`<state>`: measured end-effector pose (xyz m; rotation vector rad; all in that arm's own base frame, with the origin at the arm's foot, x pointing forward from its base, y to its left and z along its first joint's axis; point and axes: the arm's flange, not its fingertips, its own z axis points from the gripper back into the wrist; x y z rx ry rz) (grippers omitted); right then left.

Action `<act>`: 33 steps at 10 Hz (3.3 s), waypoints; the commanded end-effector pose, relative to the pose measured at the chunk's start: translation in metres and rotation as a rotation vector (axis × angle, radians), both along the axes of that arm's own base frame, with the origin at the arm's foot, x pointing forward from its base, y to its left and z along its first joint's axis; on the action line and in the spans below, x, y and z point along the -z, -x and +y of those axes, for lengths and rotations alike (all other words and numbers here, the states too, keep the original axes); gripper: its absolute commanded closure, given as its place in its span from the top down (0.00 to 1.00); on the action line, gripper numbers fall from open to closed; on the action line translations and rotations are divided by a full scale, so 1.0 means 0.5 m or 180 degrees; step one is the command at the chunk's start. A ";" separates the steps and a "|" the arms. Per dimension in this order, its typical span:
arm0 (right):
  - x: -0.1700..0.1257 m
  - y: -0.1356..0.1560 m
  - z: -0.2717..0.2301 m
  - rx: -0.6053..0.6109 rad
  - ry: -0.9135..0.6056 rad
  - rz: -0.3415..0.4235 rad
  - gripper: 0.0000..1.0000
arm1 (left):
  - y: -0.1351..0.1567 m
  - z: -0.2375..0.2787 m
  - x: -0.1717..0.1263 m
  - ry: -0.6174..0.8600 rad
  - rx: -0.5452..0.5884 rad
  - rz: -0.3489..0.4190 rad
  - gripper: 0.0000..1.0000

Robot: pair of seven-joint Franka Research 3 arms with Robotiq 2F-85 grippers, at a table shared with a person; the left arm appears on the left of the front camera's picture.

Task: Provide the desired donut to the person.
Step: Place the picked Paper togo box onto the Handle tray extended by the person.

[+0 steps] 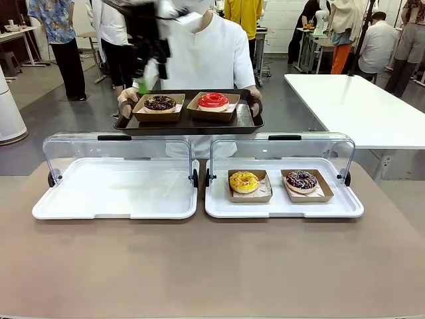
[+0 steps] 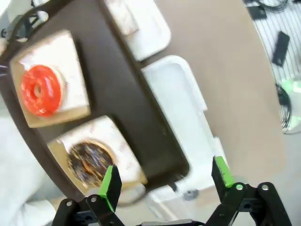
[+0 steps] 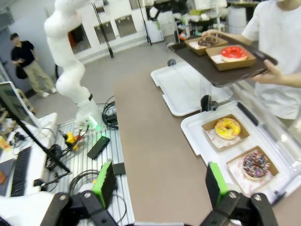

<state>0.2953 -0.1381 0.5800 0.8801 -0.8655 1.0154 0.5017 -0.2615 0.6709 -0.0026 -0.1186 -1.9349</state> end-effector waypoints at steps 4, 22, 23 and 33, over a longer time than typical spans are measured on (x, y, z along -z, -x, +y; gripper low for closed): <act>0.000 -0.002 0.001 -0.0028 -0.0036 -0.0026 1.00 | 0.133 0.310 0.081 0.0340 0.0005 -0.0015 1.00; 0.000 -0.002 0.001 -0.0028 -0.0036 -0.0026 1.00 | 0.093 0.747 0.330 0.3762 -0.0036 0.0551 1.00; 0.000 -0.002 0.001 -0.0028 -0.0036 -0.0026 1.00 | 0.074 0.772 0.359 0.3873 -0.0306 0.0678 1.00; 0.000 -0.002 0.001 -0.0028 -0.0036 -0.0026 1.00 | 0.051 0.846 0.442 0.3814 -0.1143 0.0780 1.00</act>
